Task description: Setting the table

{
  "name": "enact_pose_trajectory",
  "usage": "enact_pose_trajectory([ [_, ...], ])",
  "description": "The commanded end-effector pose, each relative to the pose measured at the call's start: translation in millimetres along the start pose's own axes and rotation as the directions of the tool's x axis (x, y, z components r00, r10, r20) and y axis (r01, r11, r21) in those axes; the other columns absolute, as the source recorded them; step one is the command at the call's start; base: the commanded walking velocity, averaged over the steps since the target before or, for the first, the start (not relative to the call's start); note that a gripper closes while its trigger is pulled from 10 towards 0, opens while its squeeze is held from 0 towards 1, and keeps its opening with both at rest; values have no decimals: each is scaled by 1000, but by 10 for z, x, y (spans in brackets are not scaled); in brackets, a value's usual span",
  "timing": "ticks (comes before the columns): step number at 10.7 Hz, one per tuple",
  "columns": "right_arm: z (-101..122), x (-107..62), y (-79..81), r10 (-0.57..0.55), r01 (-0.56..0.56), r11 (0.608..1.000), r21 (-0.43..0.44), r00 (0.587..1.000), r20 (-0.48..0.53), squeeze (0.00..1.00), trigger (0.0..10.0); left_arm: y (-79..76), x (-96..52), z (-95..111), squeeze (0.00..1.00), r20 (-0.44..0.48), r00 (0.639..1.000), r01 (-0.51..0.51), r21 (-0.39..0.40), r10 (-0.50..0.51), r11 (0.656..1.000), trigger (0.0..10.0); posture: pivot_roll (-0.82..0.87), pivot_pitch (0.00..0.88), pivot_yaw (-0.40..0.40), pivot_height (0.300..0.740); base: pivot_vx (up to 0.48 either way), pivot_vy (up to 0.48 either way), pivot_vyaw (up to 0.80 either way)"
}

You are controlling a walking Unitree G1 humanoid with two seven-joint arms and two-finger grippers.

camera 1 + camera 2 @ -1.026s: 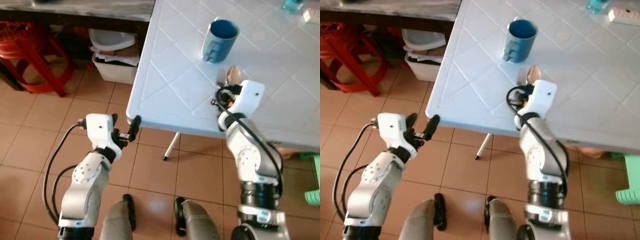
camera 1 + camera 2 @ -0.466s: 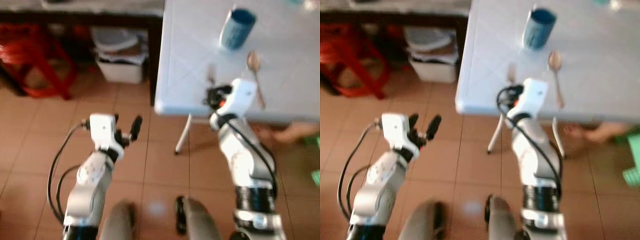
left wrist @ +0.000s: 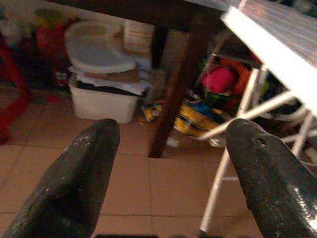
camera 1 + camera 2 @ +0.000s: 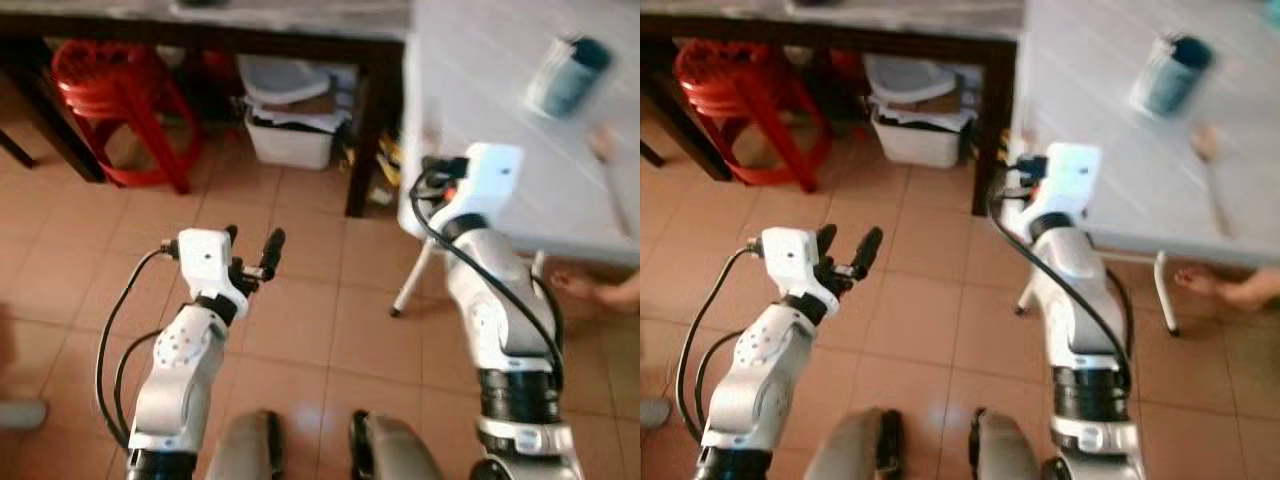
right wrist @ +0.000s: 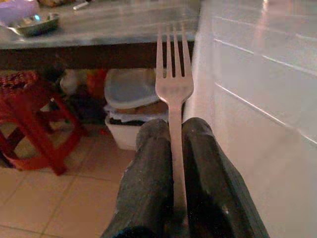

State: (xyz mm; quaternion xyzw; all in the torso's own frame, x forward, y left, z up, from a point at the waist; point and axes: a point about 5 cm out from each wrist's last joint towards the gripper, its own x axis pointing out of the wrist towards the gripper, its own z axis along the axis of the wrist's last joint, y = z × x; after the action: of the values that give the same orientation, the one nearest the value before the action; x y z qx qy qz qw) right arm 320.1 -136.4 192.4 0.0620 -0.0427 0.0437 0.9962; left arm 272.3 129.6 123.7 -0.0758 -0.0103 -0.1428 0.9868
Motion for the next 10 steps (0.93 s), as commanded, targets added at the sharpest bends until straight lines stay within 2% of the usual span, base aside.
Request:
enact_pose_trajectory([
  [1,0,-29,79,39,-39,999,-9,999,14,0,0,49,-27,-33,0,-13,1000,-27,17,27,999,10000,-79,224,3,740,439,0,0],
  [7,-23,-75,99,62,-61,997,-54,998,31,0,0,52,4,-43,0,-14,999,-35,24,36,999,10000,-85,224,4,740,436,0,0],
  [10,-36,-115,75,60,-57,996,-65,998,37,0,0,64,22,-26,0,0,999,-48,30,48,998,10000,-87,223,5,740,386,284,0],
])
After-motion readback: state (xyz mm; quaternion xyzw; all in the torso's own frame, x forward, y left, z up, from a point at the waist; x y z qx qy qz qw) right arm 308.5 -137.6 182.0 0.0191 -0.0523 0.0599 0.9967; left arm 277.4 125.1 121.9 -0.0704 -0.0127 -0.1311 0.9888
